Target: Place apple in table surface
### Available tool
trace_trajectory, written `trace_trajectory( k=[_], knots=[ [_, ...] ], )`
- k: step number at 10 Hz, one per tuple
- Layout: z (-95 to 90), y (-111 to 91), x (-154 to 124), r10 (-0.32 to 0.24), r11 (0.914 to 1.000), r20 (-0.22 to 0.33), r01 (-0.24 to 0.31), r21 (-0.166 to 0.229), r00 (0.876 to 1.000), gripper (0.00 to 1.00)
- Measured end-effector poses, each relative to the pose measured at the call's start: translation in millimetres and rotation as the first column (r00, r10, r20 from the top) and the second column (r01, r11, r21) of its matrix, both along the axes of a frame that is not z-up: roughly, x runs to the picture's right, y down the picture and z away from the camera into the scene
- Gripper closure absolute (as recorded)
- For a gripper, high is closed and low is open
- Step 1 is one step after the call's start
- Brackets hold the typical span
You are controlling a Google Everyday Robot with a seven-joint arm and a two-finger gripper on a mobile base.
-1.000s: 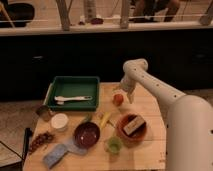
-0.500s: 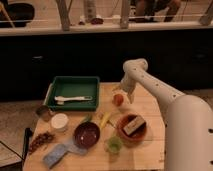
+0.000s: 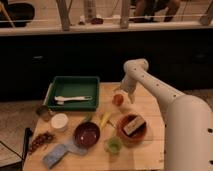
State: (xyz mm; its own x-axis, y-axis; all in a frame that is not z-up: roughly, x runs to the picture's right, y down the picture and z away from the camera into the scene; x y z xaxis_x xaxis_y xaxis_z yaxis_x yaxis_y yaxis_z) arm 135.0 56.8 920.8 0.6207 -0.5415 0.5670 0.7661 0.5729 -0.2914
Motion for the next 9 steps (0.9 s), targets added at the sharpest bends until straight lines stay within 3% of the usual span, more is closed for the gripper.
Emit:
trace_trajectory(
  k=[9],
  knots=[
    [4.7,8,-13,-0.043,0.999,0.045,0.043,-0.013,0.998,0.2]
  ],
)
